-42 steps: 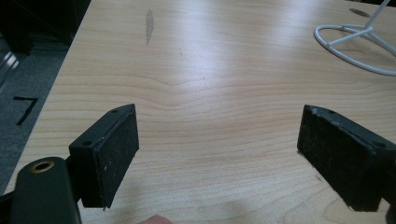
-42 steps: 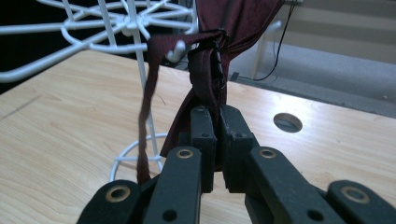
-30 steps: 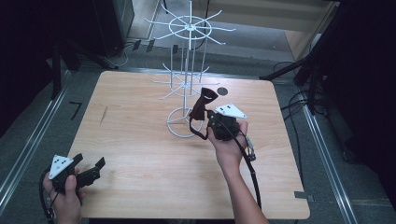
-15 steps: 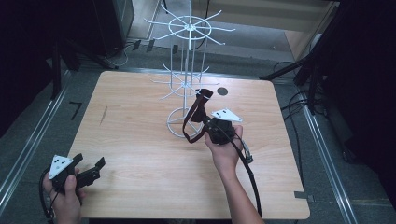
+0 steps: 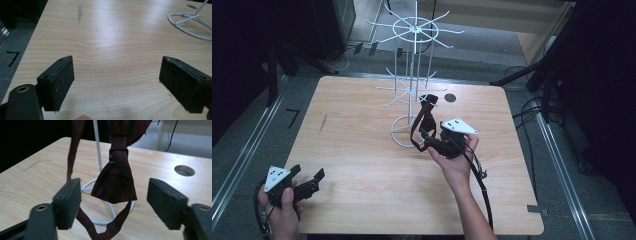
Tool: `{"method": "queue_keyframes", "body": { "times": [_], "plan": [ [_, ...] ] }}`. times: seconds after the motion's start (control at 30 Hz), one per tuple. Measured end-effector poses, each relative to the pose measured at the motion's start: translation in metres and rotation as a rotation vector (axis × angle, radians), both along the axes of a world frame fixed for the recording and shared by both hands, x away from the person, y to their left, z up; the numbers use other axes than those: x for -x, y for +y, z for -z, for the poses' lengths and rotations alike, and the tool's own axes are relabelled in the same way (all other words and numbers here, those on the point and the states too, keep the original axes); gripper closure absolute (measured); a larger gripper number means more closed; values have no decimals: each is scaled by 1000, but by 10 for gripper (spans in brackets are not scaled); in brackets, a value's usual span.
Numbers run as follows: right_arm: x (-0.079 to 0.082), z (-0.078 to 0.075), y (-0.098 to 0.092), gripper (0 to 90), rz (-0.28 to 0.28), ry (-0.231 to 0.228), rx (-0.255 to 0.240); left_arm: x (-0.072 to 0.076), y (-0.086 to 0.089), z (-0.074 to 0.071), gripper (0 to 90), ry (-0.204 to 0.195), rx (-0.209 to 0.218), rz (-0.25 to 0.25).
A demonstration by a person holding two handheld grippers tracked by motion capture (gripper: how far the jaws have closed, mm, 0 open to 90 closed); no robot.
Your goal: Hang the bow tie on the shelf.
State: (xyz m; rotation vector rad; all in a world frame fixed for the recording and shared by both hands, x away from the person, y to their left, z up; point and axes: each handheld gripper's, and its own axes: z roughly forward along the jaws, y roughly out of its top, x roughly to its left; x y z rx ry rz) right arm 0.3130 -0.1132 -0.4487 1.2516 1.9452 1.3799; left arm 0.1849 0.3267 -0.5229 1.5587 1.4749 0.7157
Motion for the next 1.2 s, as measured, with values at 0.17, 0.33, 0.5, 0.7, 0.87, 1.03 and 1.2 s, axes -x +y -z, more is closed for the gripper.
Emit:
{"method": "queue_keyframes", "body": {
  "times": [0.17,0.33,0.5,0.7,0.87,1.03,1.2],
  "plan": [
    [9,-2,-7,225,-5,-37,11,0,0,0,133,1,0,0],
    [13,0,-18,225,14,-35,12,0,0,0,133,-1,0,0],
    [18,4,-31,218,30,-26,0,0,0,0,133,-1,0,-1],
    [25,11,-51,196,49,-13,-27,0,0,0,133,-2,2,-2],
    [31,17,-69,177,70,5,-45,0,0,0,133,-1,1,-2],
    [38,22,-90,161,102,15,-74,0,0,0,133,-1,0,-3],
    [46,30,-108,149,129,32,-65,0,0,0,133,-2,0,-3]
  ]
}}
